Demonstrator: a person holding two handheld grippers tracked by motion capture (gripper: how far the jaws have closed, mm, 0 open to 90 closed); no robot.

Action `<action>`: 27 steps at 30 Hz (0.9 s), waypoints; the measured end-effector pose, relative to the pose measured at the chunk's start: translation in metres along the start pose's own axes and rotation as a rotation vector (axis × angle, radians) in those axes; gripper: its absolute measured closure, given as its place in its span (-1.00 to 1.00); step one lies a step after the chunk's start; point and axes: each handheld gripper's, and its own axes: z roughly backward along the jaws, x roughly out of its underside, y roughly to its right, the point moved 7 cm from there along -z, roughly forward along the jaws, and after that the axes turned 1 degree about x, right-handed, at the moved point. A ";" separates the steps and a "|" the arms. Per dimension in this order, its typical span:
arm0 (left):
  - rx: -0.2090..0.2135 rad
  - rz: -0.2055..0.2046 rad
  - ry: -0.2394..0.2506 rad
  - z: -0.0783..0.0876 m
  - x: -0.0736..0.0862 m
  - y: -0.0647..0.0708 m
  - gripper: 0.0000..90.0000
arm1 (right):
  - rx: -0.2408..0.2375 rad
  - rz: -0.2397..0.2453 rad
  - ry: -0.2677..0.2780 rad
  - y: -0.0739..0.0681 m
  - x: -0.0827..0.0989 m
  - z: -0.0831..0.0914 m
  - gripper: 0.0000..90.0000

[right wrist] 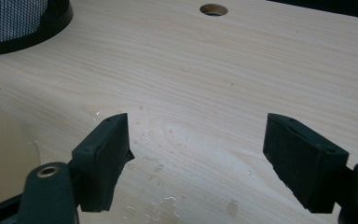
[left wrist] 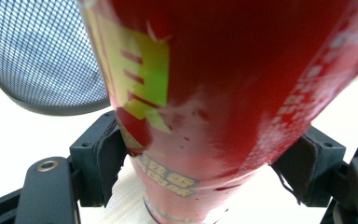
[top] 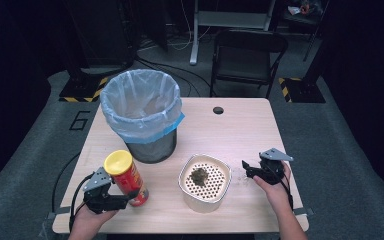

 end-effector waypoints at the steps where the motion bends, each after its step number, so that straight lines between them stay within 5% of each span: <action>1: 0.004 -0.004 -0.003 0.001 -0.003 0.000 -0.48 | 0.001 0.001 -0.003 0.000 0.001 0.000 -0.50; 16: -0.001 0.004 -0.016 0.018 -0.047 0.000 -0.48 | -0.003 -0.009 -0.026 0.005 0.008 -0.007 -0.49; 27: -0.004 0.000 -0.021 0.045 -0.091 0.004 -0.48 | 0.000 0.002 -0.037 0.004 0.011 -0.010 -0.48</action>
